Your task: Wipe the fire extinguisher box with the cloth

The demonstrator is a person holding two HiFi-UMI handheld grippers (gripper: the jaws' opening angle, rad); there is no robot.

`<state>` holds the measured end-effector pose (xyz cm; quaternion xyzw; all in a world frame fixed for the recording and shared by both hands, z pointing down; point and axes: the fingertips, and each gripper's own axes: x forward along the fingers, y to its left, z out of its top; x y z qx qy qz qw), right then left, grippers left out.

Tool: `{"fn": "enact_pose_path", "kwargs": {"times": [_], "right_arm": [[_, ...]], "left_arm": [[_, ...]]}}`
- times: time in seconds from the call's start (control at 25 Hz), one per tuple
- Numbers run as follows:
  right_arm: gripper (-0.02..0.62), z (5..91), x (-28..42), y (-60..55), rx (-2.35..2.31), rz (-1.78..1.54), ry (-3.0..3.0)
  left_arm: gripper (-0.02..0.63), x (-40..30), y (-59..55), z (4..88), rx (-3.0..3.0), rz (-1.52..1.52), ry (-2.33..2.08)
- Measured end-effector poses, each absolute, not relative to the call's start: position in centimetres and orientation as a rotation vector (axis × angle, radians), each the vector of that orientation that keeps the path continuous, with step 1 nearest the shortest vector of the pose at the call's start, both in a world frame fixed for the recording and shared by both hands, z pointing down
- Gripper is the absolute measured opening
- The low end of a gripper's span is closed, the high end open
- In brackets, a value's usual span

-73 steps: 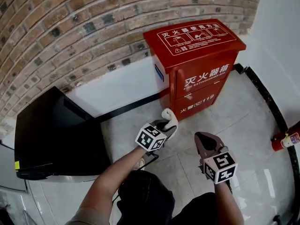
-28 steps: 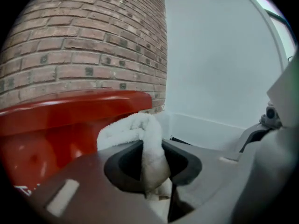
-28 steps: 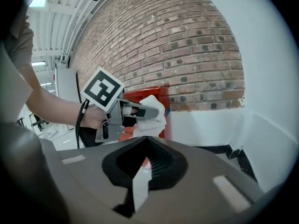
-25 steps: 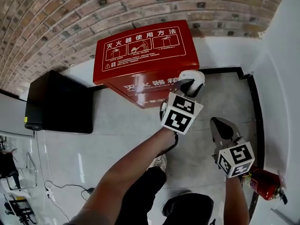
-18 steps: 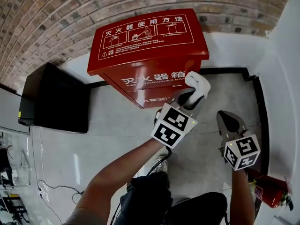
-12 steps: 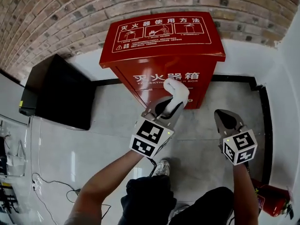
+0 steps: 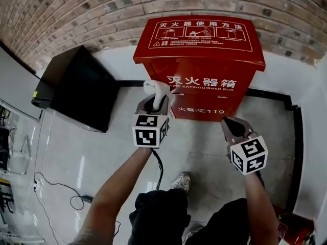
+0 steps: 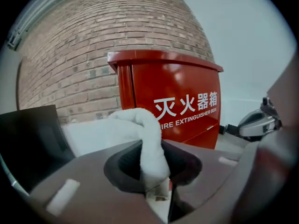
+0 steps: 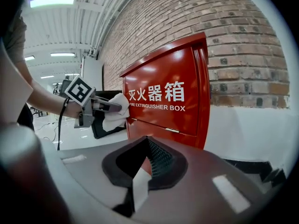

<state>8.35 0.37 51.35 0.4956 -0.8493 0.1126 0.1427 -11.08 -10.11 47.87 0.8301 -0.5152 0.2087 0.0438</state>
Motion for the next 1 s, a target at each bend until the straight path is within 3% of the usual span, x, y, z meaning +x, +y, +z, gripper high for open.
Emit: {"fn": "enact_pose_path", "kwargs": {"times": [0.24,0.72,1.0], "right_arm": [[0.025,52.4,9.4,2.9,1.413,0.331,-2.442],[0.025,52.5,19.3,8.6,1.674,0.399,-2.261],[0.025,53.8,22.3,11.1,1.746,0.441,-2.181]], "left_arm": [[0.089,-3.4,-9.5,48.9,2.673,0.698,-1.454],[0.089,17.6,-4.2,50.8,2.919,0.661,-0.945],[0.089,22.1,-1.0,54.2,2.986,0.656,-0.672]]}}
